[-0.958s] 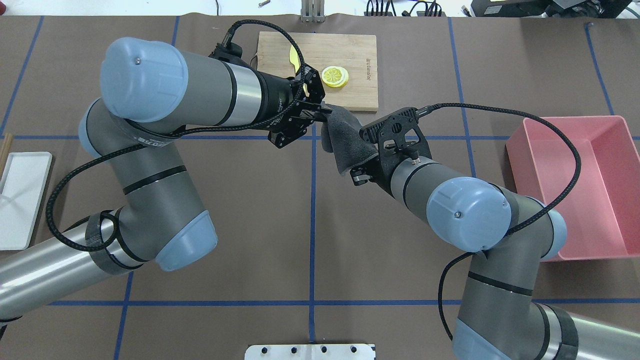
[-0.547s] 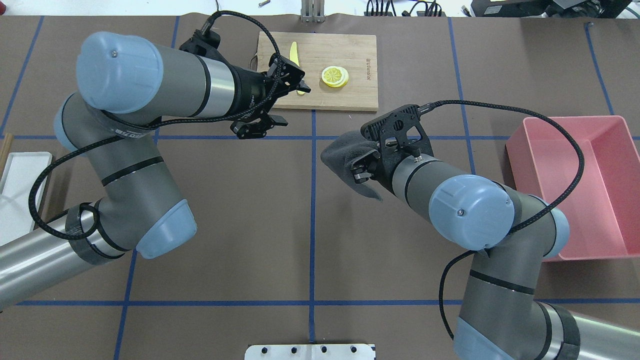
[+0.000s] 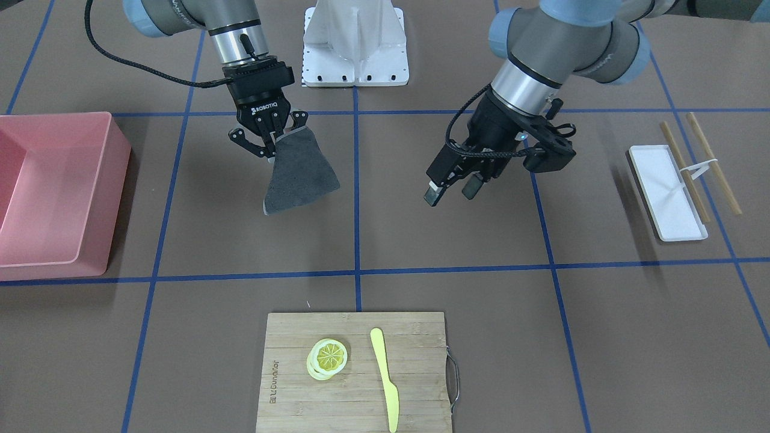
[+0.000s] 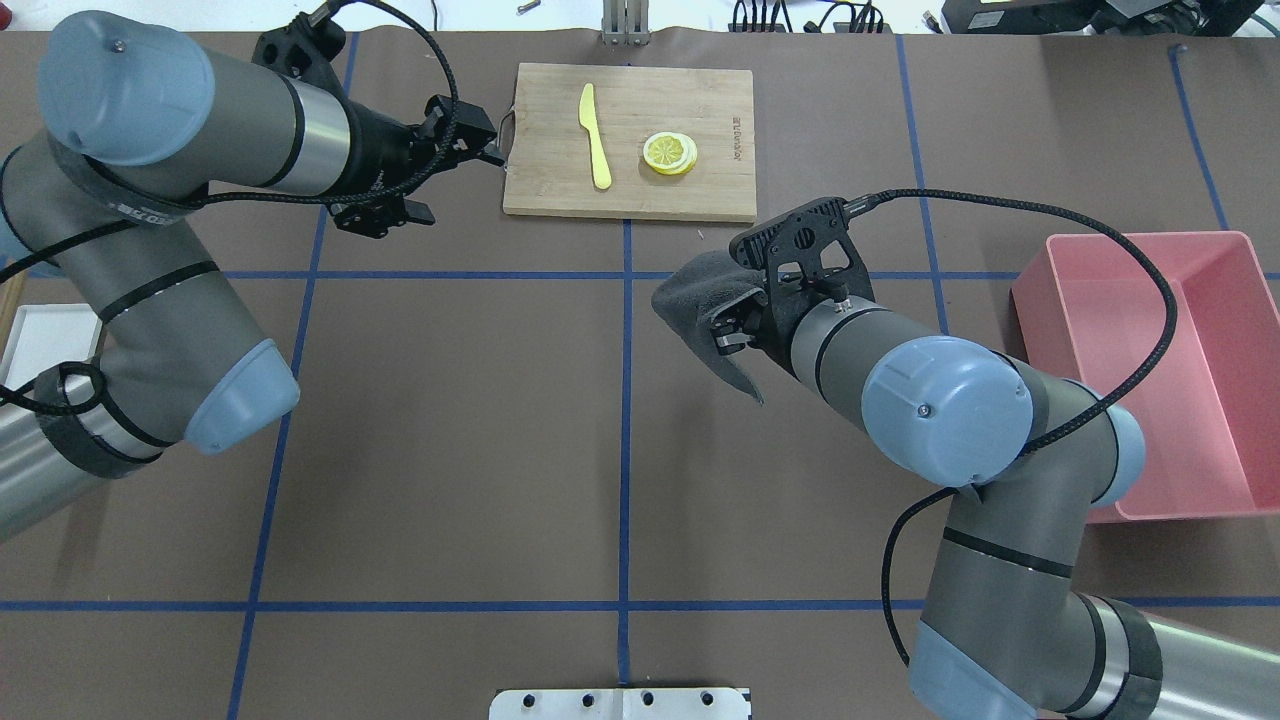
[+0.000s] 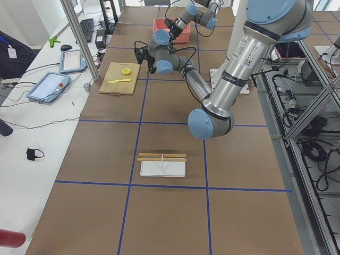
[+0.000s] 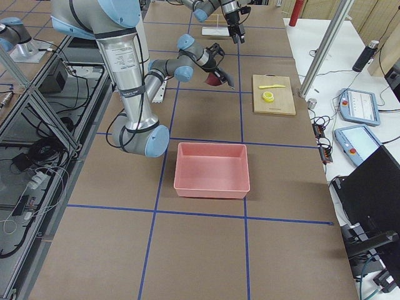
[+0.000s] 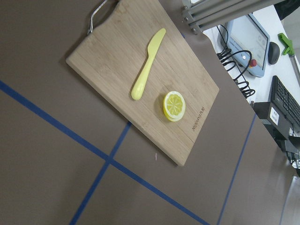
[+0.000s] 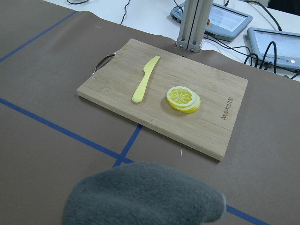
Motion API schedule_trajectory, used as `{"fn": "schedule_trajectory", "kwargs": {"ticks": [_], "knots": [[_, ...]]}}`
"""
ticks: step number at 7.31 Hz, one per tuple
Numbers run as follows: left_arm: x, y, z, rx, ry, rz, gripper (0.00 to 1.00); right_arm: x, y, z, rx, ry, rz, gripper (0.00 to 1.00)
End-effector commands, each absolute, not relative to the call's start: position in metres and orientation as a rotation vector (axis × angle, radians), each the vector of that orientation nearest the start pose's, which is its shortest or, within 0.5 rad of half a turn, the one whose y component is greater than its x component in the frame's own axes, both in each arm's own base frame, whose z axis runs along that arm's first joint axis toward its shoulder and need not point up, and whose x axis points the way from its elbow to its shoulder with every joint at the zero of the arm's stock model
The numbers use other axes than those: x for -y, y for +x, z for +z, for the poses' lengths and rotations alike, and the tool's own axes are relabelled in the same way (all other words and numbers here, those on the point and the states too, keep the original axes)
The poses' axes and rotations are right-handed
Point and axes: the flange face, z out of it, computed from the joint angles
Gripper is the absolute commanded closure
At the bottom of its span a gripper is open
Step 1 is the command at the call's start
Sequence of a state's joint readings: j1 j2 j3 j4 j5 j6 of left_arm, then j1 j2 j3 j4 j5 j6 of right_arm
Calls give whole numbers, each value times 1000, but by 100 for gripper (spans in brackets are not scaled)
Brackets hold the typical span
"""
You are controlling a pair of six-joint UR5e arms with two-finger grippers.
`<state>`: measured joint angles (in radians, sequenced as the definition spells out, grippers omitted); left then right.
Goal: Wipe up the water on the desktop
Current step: 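Open the left gripper and withdraw it while the right gripper holds the towel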
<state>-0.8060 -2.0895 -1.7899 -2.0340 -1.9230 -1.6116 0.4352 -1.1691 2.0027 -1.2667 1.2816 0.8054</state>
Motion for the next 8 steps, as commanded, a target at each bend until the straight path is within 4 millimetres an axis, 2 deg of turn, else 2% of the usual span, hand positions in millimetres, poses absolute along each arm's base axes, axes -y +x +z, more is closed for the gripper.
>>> {"fn": "schedule_trajectory", "kwargs": {"ticks": [1, 2, 3, 6, 7, 8], "knots": [[534, 325, 275, -1041, 302, -304, 1, 386, -435, 220, 769, 846, -122, 100], [545, 296, 305, -949, 360, -185, 1, 390, -432, 224, 760, 844, -118, 100], [557, 254, 331, -891, 400, -54, 1, 391, -430, 228, 753, 841, -117, 100], [590, 120, 389, -678, 439, 237, 1, 393, -428, 238, 723, 827, -120, 100], [585, 77, 424, -629, 369, 234, 1, 398, -427, 244, 675, 801, -123, 100], [578, 32, 465, -666, 320, 220, 1, 401, -425, 248, 644, 789, -128, 100]]}}
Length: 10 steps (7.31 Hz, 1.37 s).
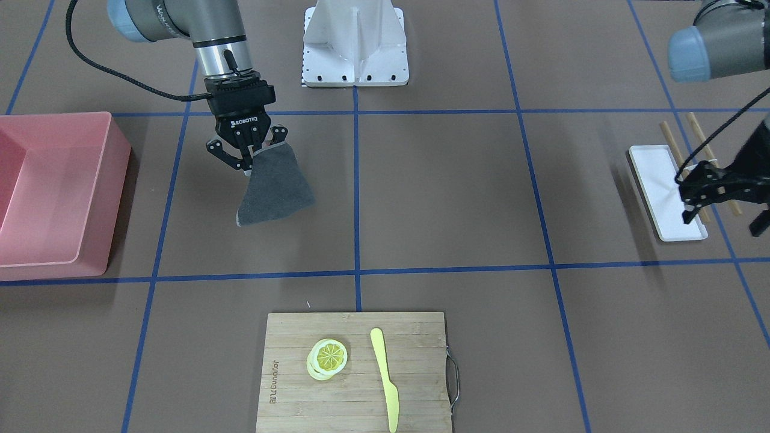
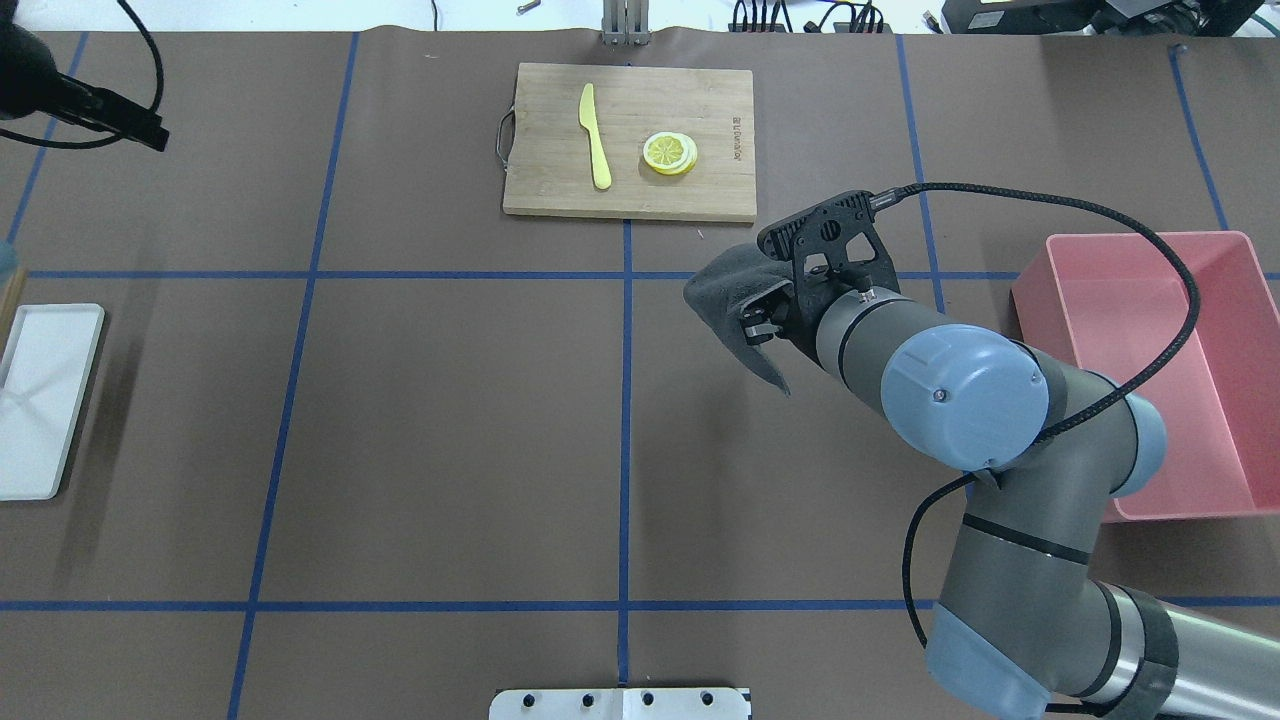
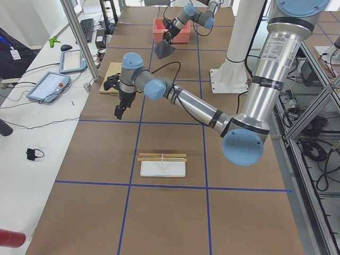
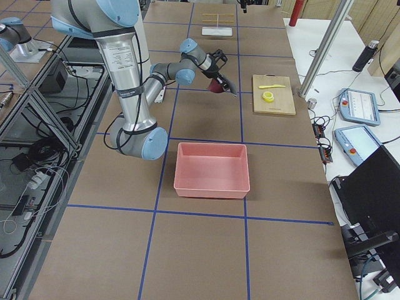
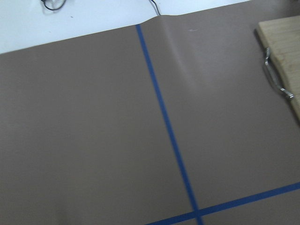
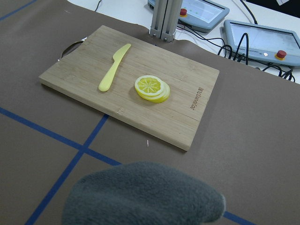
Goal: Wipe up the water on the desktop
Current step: 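Lower the towel onto the table with the right gripper and drag it toward the robot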
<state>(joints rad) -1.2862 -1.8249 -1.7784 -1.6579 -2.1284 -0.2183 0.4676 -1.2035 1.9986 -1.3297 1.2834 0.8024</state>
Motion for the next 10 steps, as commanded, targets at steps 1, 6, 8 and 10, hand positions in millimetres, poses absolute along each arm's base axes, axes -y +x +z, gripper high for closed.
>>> {"fn": "schedule_trajectory", "kwargs": {"ticks": [1, 6, 8, 10], "knots": [[576, -27, 521, -749, 271, 203, 1, 408, -420, 253, 602, 778, -135, 100], [502, -114, 722, -776, 143, 207, 1, 437, -392, 284, 457, 594, -217, 100], [500, -114, 725, -772, 153, 209, 1, 430, -392, 317, 234, 407, -285, 100], [498, -113, 728, -773, 149, 209, 1, 415, -428, 333, 94, 276, -356, 100]]}}
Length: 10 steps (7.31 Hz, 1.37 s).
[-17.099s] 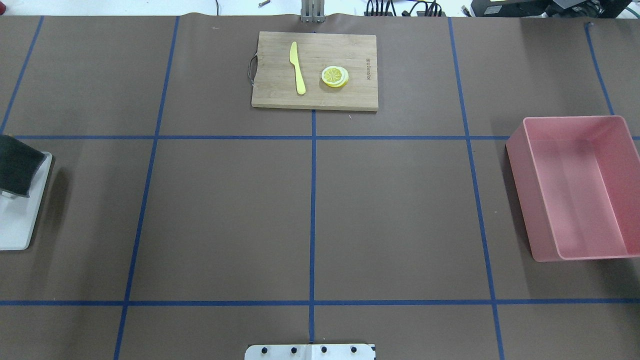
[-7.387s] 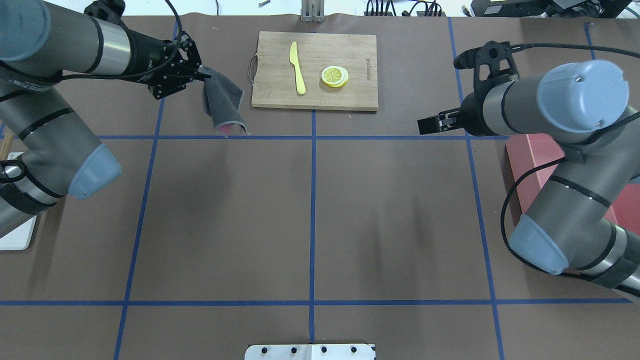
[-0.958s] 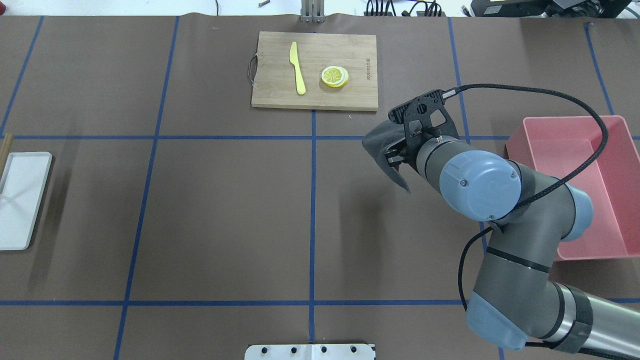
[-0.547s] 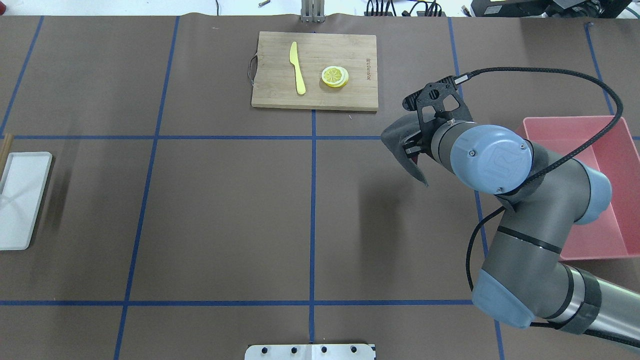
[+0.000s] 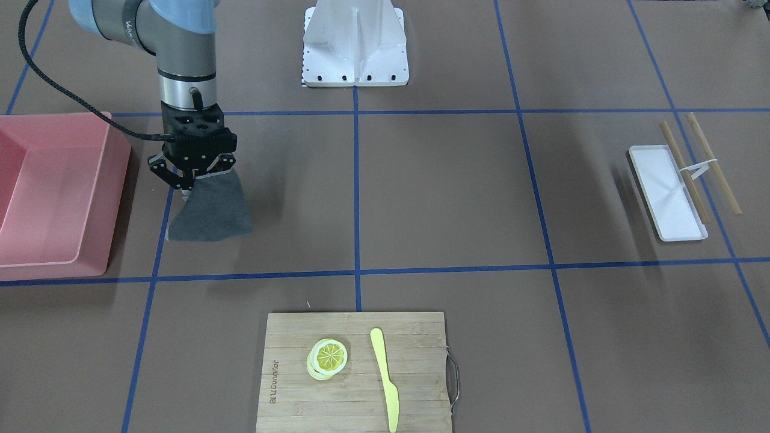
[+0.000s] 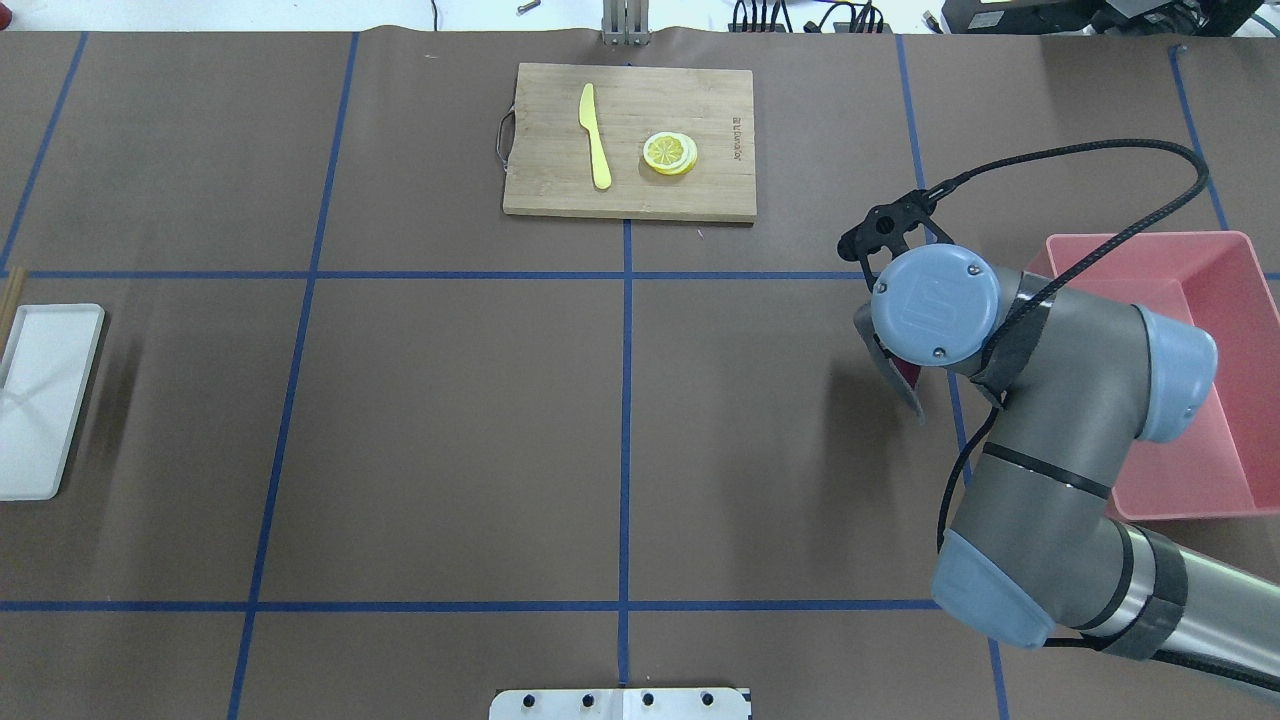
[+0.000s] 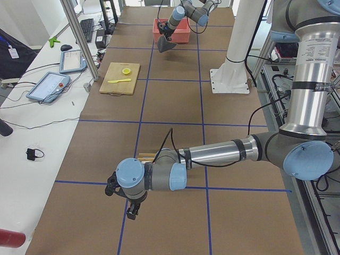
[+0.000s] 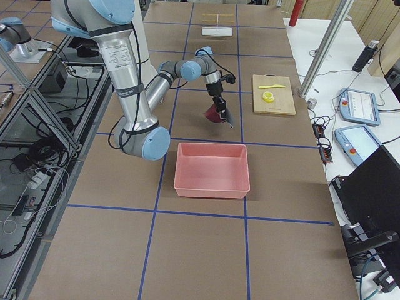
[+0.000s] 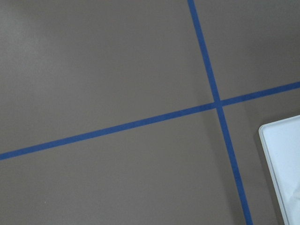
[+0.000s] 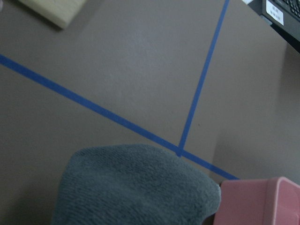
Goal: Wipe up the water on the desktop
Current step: 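Lower the towel onto the table with the right gripper and drag it toward the robot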
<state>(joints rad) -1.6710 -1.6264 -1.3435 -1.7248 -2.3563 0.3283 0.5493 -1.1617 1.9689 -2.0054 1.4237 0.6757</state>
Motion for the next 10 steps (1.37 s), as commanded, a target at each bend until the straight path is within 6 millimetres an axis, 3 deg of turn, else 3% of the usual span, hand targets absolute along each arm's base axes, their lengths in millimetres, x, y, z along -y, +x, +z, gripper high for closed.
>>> {"fn": "schedule_trajectory", "kwargs": {"ticks": [1, 2, 3, 4, 5, 7, 8, 9, 10], "knots": [[497, -113, 728, -774, 150, 210, 1, 416, -462, 344, 32, 222, -380, 100], [497, -113, 728, -774, 149, 209, 1, 416, -479, 364, -10, 192, -396, 100], [497, -113, 727, -774, 150, 209, 1, 416, -507, 346, 5, 199, -376, 100], [498, -113, 726, -774, 153, 211, 1, 411, -543, 301, 68, 224, -318, 100], [498, -113, 726, -773, 155, 211, 1, 403, -560, 263, 149, 264, -289, 100], [498, -113, 726, -773, 155, 213, 1, 400, -593, 216, 389, 359, -144, 100], [498, -113, 726, -773, 155, 213, 1, 399, -601, 205, 475, 375, -88, 100], [498, -113, 726, -773, 155, 213, 1, 393, -601, 216, 471, 320, -107, 100], [499, -113, 724, -773, 156, 212, 1, 392, -594, 240, 368, 277, -129, 100]]}}
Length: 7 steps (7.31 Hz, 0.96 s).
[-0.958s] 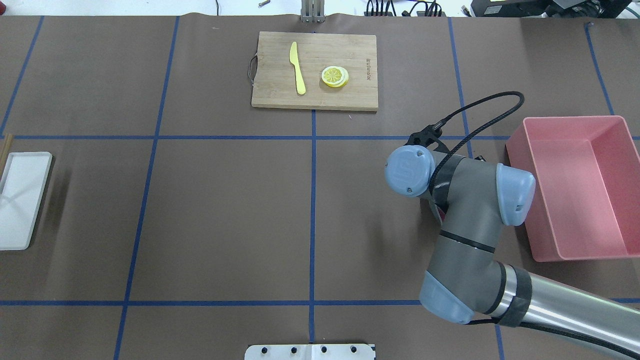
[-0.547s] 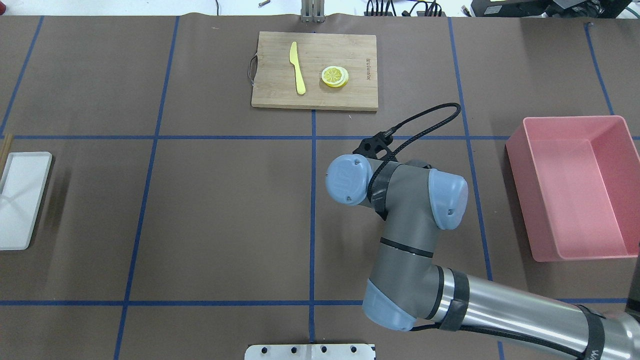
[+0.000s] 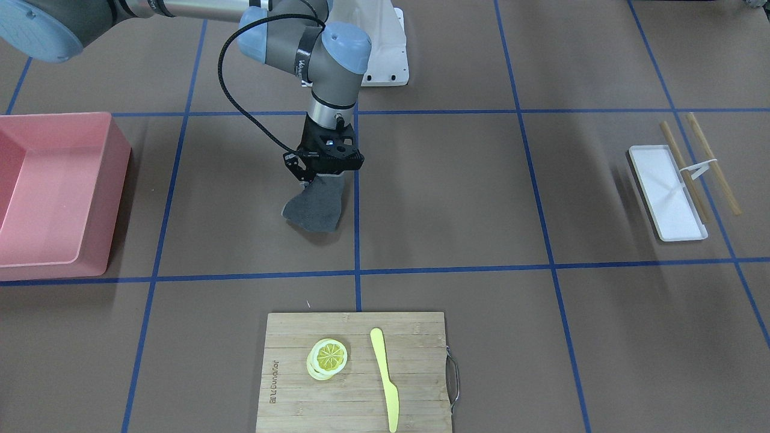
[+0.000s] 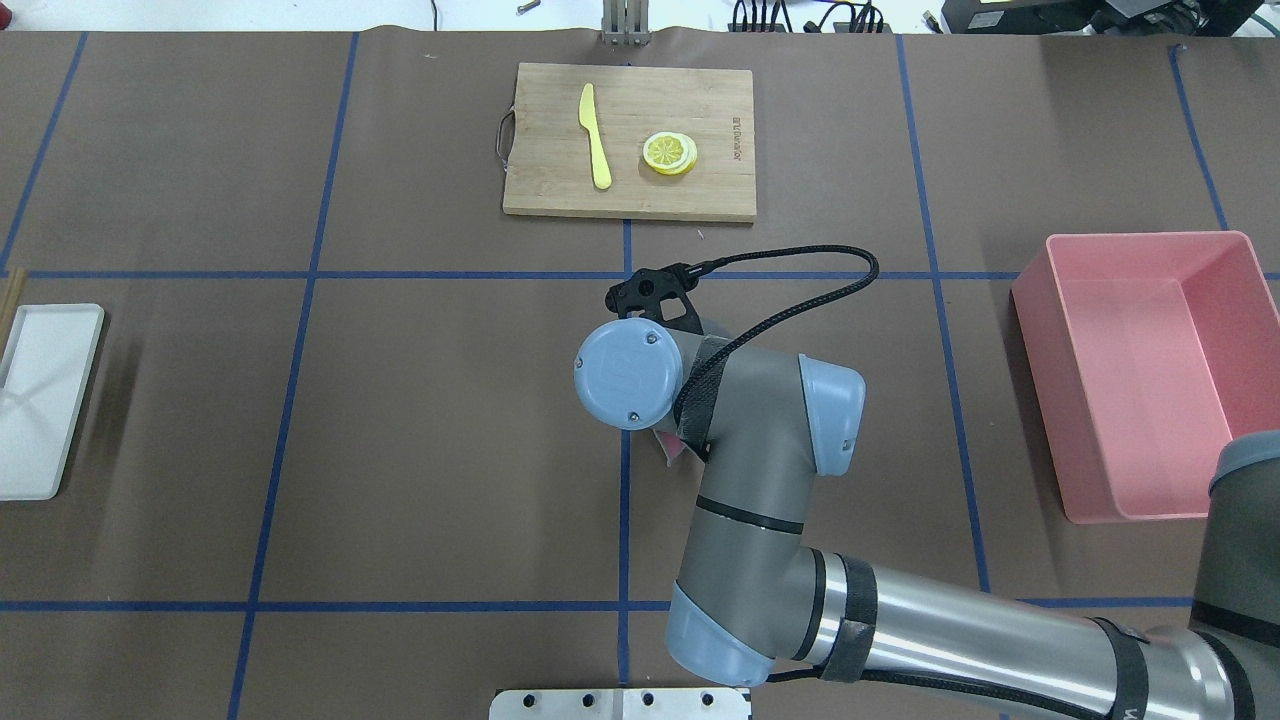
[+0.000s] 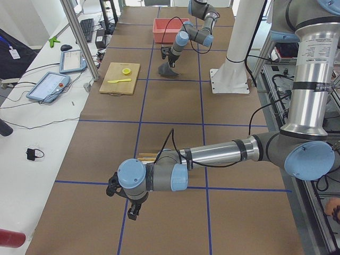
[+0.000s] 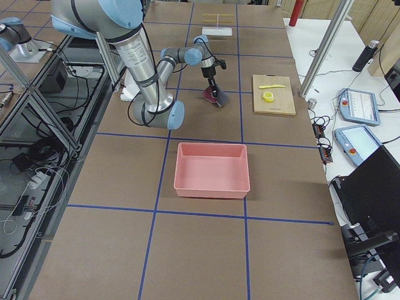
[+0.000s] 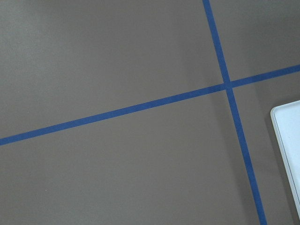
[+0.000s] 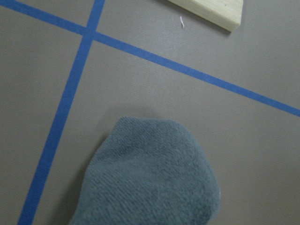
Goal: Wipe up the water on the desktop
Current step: 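Rub the towel back and forth across the table center with the right gripper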
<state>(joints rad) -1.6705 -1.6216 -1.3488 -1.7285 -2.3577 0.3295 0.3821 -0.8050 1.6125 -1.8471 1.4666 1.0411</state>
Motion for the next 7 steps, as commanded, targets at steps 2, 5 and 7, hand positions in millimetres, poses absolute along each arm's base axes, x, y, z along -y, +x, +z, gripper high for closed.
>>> {"fn": "schedule_trajectory", "kwargs": {"ticks": [2, 5, 7], "knots": [[499, -113, 723, -772, 159, 213, 1, 390, -532, 293, 149, 198, -234, 100], [500, -113, 722, -772, 162, 214, 1, 413, -448, 372, -25, 190, -346, 100], [500, -113, 722, -772, 162, 214, 1, 410, -459, 369, -22, 204, -364, 100]]}}
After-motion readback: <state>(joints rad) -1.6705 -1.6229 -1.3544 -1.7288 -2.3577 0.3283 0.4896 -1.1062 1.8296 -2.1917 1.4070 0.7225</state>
